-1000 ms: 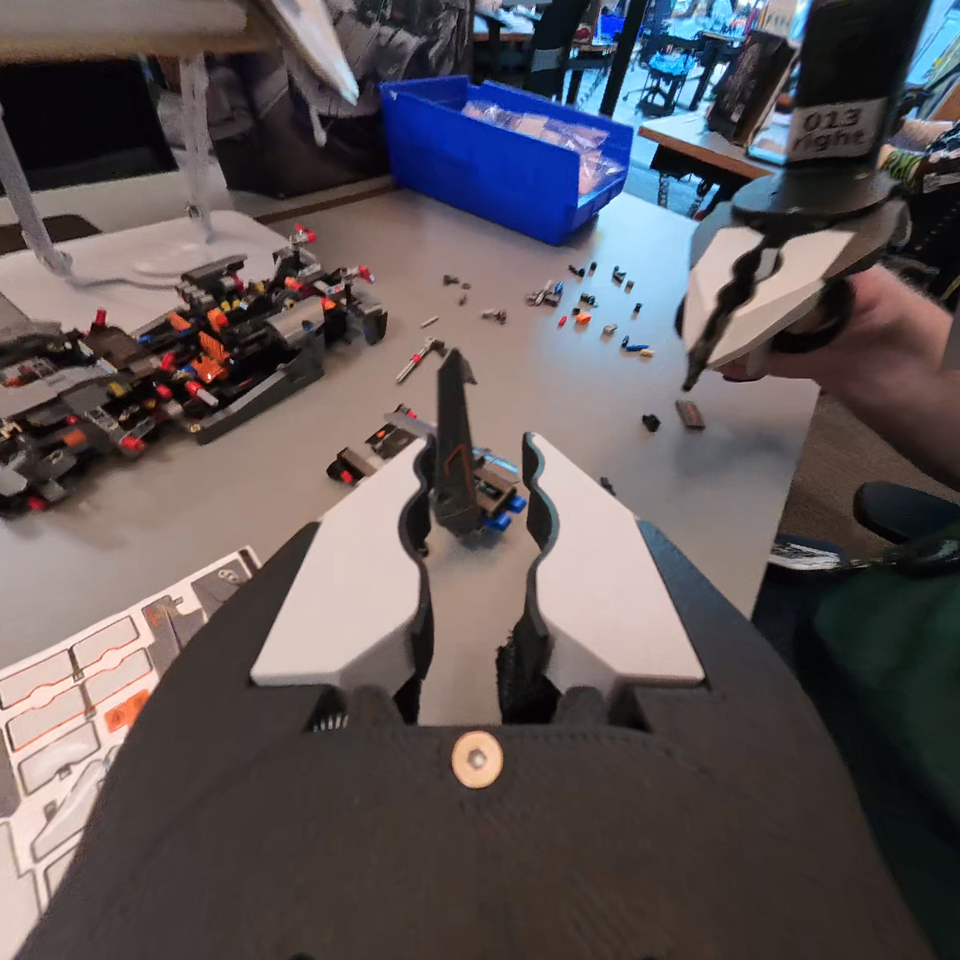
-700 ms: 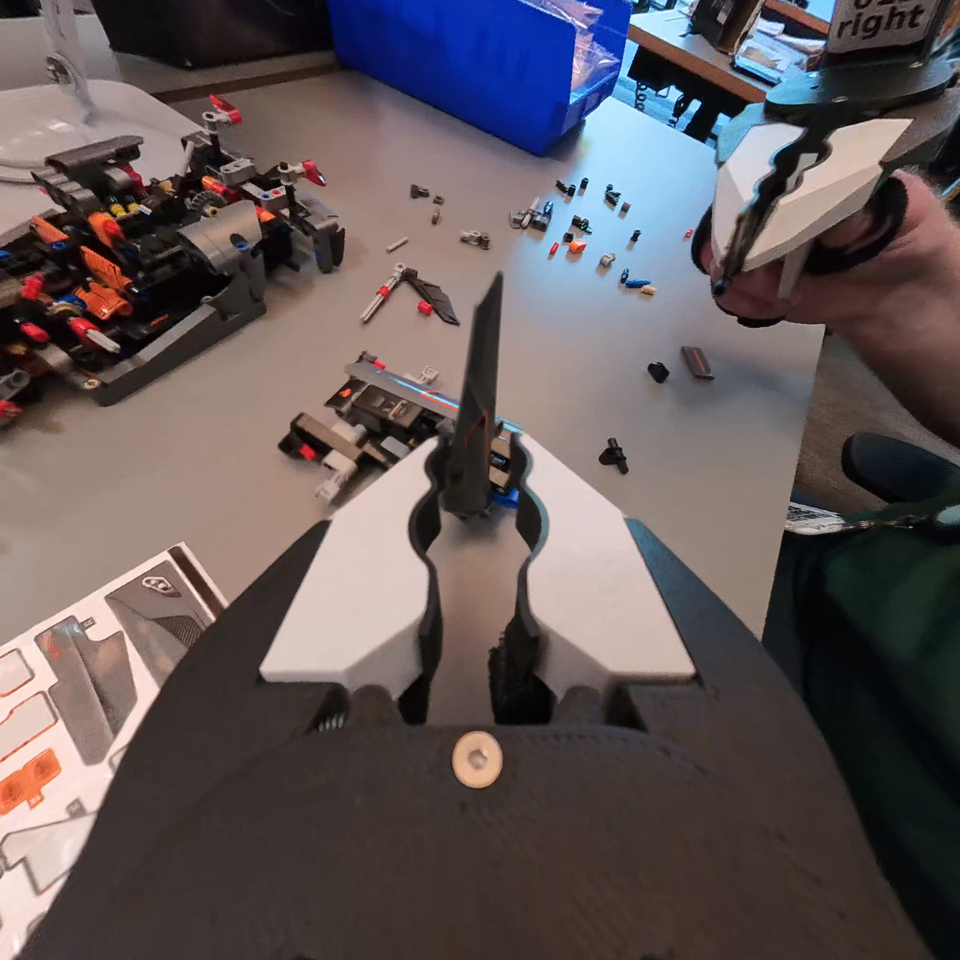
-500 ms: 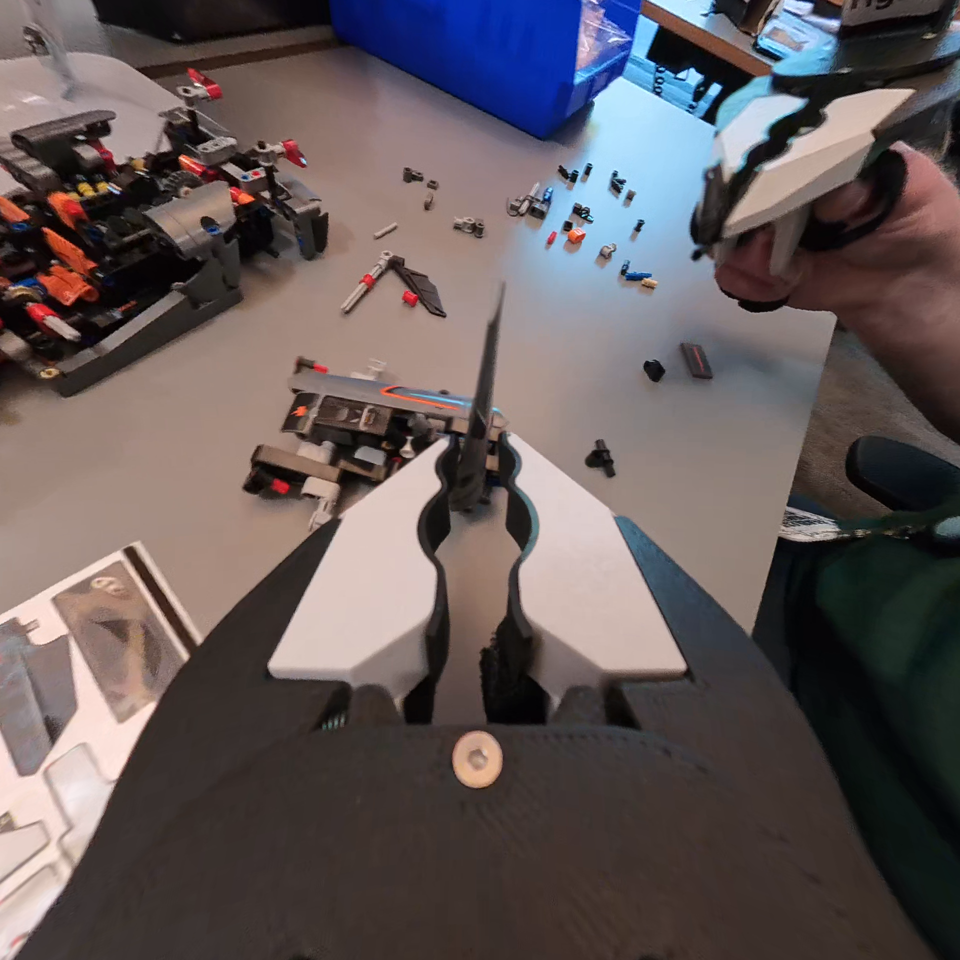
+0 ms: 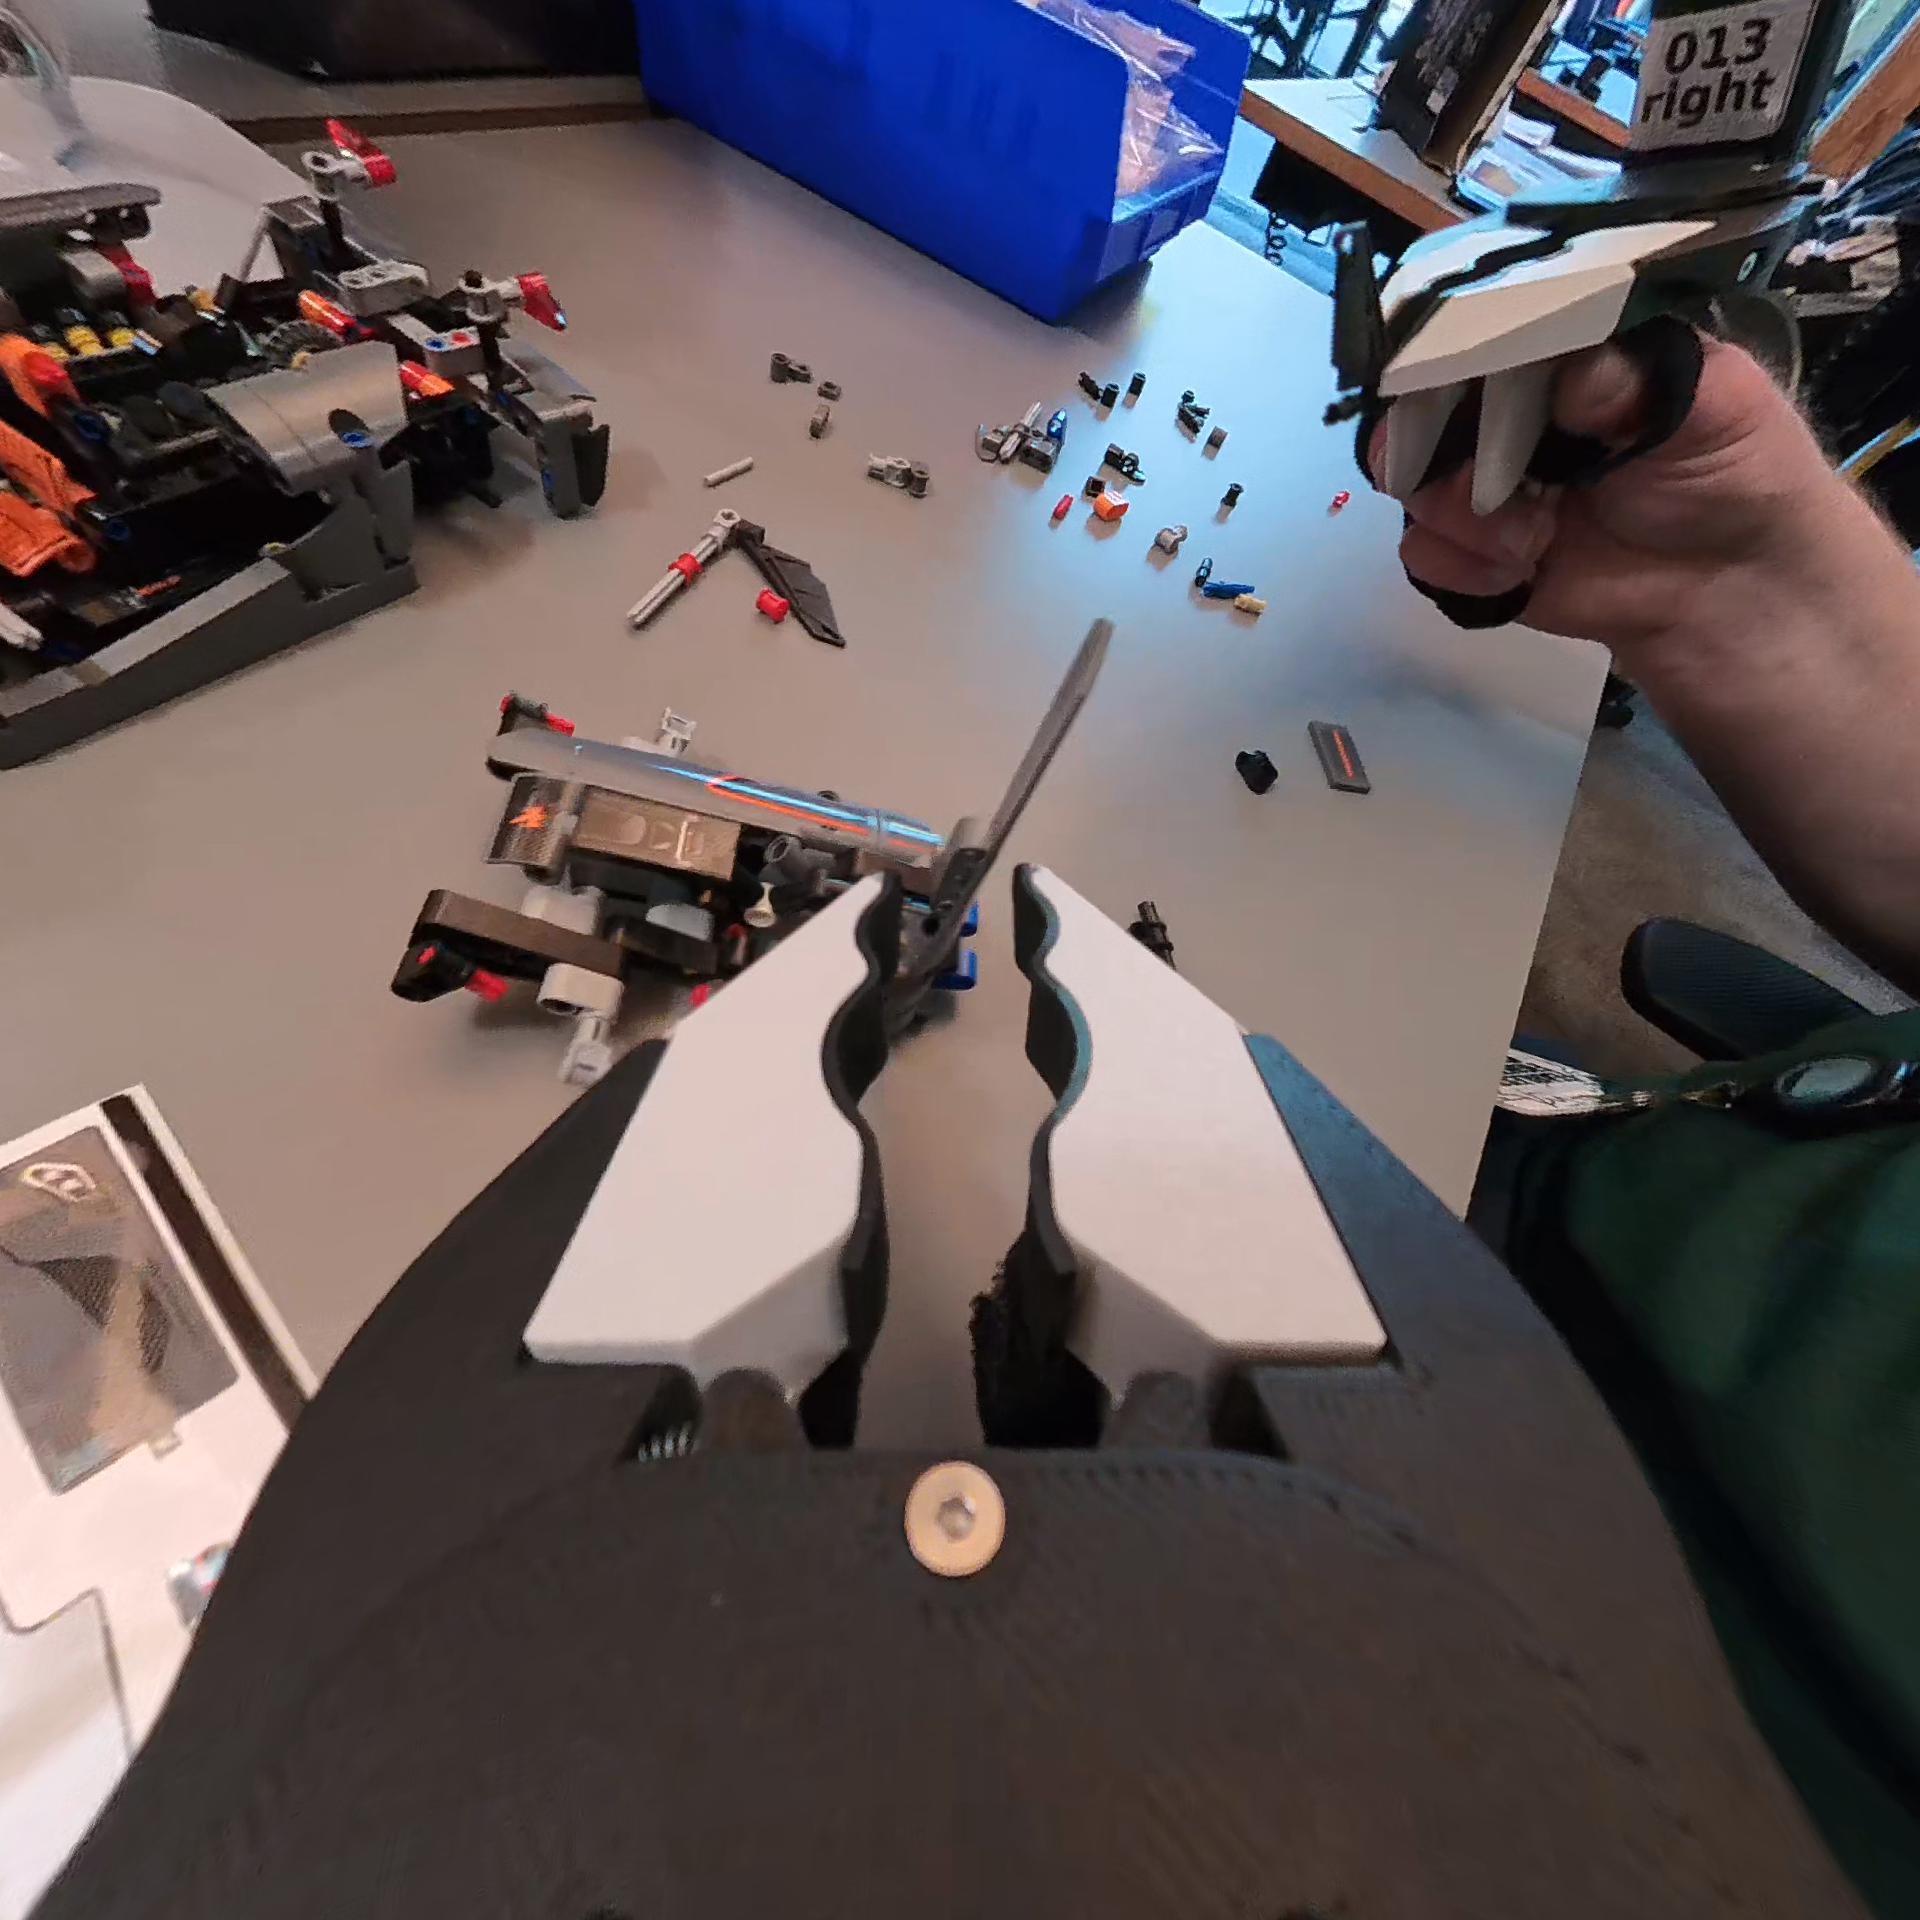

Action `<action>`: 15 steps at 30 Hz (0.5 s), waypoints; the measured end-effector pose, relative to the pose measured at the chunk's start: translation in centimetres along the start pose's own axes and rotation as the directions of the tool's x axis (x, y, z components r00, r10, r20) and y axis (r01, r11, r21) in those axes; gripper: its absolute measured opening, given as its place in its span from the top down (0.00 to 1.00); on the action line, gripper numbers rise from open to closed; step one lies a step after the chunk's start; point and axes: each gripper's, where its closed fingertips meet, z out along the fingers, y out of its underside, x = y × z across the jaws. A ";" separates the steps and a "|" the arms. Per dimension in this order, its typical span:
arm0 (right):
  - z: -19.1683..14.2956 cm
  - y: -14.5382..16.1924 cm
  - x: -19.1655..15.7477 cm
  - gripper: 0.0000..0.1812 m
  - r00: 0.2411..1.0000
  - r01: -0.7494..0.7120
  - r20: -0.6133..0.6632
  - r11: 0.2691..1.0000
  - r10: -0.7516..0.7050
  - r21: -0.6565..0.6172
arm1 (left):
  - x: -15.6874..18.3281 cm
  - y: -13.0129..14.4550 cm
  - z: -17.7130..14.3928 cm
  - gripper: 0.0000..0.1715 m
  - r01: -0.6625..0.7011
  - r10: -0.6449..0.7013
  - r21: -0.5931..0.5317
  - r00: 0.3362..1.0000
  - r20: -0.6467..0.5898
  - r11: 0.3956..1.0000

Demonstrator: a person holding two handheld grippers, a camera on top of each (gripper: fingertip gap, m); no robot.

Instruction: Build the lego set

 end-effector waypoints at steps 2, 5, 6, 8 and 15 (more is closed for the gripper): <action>-0.1 0.1 0.0 0.99 1.000 -0.015 0.005 1.000 0.015 0.008 | 0.3 0.0 0.3 0.89 -0.006 0.006 -0.003 1.000 -0.002 1.000; 0.1 0.3 -0.2 1.00 0.999 -0.043 0.027 0.999 0.042 0.025 | 0.8 -0.1 0.6 0.89 0.002 -0.002 0.005 1.000 -0.014 1.000; 0.2 0.3 -0.2 1.00 0.998 -0.049 0.032 0.998 0.048 0.029 | 0.9 -0.1 0.7 0.89 0.003 -0.003 0.004 1.000 -0.015 1.000; 0.3 0.4 -0.2 1.00 0.998 -0.054 0.037 0.998 0.053 0.032 | 1.0 -0.1 0.7 0.89 0.000 0.000 0.004 1.000 -0.013 1.000; 0.5 0.4 -0.5 1.00 0.997 -0.064 0.053 0.997 0.062 0.039 | 1.0 0.0 0.5 0.88 0.009 -0.009 0.010 1.000 -0.018 1.000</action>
